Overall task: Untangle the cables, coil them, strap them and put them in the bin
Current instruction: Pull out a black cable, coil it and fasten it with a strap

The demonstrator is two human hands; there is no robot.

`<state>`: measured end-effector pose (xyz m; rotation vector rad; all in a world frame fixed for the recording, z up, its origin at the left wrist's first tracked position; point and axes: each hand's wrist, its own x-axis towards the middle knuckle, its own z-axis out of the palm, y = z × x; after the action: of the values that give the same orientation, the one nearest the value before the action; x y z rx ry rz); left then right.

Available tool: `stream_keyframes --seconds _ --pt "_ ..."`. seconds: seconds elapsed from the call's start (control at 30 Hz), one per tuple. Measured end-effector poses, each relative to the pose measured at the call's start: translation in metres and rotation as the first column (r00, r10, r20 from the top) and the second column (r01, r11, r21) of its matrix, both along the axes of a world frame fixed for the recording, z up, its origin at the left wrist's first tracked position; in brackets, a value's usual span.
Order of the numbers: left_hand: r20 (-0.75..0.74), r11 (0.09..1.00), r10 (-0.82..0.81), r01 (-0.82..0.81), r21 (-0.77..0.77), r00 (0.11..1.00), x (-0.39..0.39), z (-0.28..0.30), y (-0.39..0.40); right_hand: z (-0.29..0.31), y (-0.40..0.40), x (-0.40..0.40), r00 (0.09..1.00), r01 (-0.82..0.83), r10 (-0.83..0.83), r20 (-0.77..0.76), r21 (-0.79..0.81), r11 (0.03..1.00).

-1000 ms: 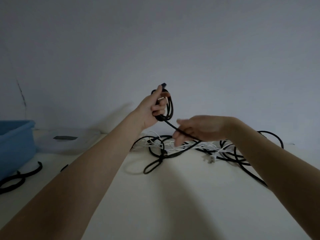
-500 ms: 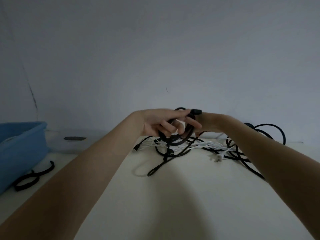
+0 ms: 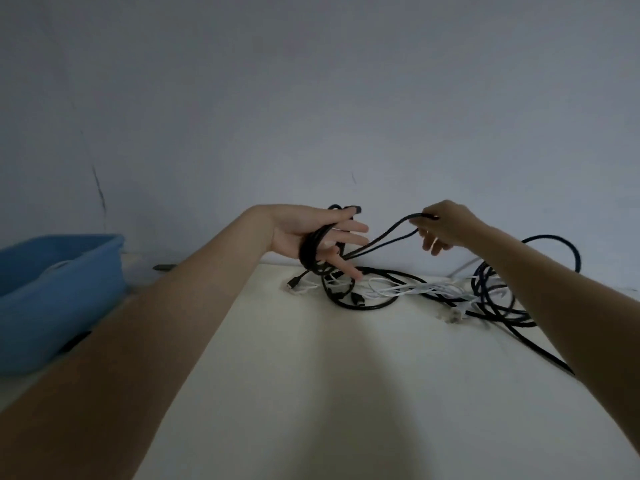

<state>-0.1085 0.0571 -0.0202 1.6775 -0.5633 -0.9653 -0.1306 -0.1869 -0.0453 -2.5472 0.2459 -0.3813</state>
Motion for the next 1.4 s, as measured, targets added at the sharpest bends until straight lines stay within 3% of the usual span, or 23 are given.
stream_keyframes --seconds 0.1,0.17,0.27,0.33,0.4,0.47,0.63,0.77,0.93,1.07,1.3,1.4 --pt "-0.060 0.987 0.074 -0.082 -0.138 0.995 0.000 -0.011 -0.019 0.011 0.009 0.007 0.971 0.173 -0.184 0.152 0.081 0.981" --pt "-0.059 0.975 0.087 -0.097 -0.200 0.994 -0.001 -0.011 -0.024 0.014 0.004 0.006 0.959 0.238 -0.250 0.132 0.103 0.966" --pt "0.018 0.986 0.041 -0.037 -0.165 0.999 0.000 -0.003 -0.022 0.006 -0.005 0.004 0.959 0.279 -0.281 0.023 0.063 0.958" --pt "0.063 0.998 -0.042 0.045 -0.045 0.997 -0.003 0.000 -0.021 0.001 -0.001 0.004 0.960 0.281 -0.279 -0.033 0.096 0.955" --pt "0.083 0.991 -0.098 0.089 0.102 0.992 -0.006 -0.007 -0.026 0.002 0.012 0.005 0.969 0.248 -0.243 -0.048 0.185 0.951" --pt "0.051 0.990 -0.021 0.013 0.141 0.998 -0.006 -0.016 -0.033 0.009 0.025 0.006 0.986 0.164 -0.159 -0.042 0.300 0.940" --pt "-0.153 0.930 0.298 -0.323 -0.174 0.942 0.008 -0.026 -0.045 0.027 0.042 -0.002 0.999 -0.033 0.035 0.007 0.514 0.857" --pt "-0.191 0.904 0.317 -0.357 -0.234 0.929 0.002 -0.023 -0.056 0.026 0.040 -0.004 0.995 -0.081 0.025 0.093 0.666 0.741" --pt "-0.113 0.975 0.151 -0.167 -0.145 0.982 -0.002 -0.028 -0.057 0.024 0.025 0.002 0.980 -0.003 -0.140 0.142 0.714 0.701" --pt "-0.066 0.989 0.105 -0.111 -0.095 0.992 -0.005 -0.025 -0.050 0.019 0.026 0.006 0.968 0.024 -0.204 0.144 0.759 0.651" --pt "-0.041 0.997 0.082 -0.081 0.015 0.996 -0.010 -0.029 -0.054 0.028 0.038 -0.006 0.975 -0.070 -0.094 0.204 0.674 0.735" --pt "-0.095 0.971 0.203 -0.213 -0.111 0.975 -0.003 -0.032 -0.055 0.034 0.042 -0.014 0.983 -0.093 -0.030 0.182 0.628 0.773"
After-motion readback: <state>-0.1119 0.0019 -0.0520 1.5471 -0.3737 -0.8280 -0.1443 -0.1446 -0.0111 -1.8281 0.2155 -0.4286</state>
